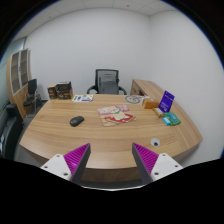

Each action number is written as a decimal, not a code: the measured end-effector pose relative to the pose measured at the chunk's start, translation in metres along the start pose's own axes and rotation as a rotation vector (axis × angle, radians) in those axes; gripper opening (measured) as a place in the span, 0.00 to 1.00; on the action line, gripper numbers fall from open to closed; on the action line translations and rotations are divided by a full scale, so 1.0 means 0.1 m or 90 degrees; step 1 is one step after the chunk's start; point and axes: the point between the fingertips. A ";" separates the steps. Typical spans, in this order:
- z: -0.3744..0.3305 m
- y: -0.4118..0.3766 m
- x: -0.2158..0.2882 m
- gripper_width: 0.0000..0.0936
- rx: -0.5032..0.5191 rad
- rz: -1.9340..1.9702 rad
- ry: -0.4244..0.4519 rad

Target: Arrange mouse

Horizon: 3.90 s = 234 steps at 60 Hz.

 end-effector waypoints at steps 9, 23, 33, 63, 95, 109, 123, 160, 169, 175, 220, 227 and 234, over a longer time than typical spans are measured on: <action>0.12 -0.15 -0.05 0.93 0.017 0.002 -0.009; 0.39 -0.72 -0.05 0.92 0.047 -0.022 -0.003; 0.65 -1.15 0.03 0.93 0.044 -0.028 0.018; 1.68 -2.33 0.33 0.93 0.051 -0.017 0.021; 3.22 -2.45 0.55 0.93 0.010 -0.006 -0.023; 3.49 -2.57 0.77 0.91 0.031 -0.015 -0.015; 3.68 -2.66 0.98 0.93 0.048 -0.012 -0.022; 3.84 -2.75 1.12 0.48 0.077 -0.020 -0.030; 3.83 -2.73 1.11 0.38 0.063 -0.031 -0.038; 3.83 -2.74 1.12 0.34 0.054 -0.019 -0.044; 3.42 -0.19 2.57 0.32 -0.079 0.058 0.054; 3.80 0.18 2.27 0.32 -0.081 0.079 0.020; 4.15 0.36 1.98 0.32 -0.074 0.080 -0.003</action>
Point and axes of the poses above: the point between the fingertips, and its own axes, seen from behind it with the camera up: y to the right, x up, z forward, the way the camera looks, and after that the axes turned 11 degrees about -y, right-handed
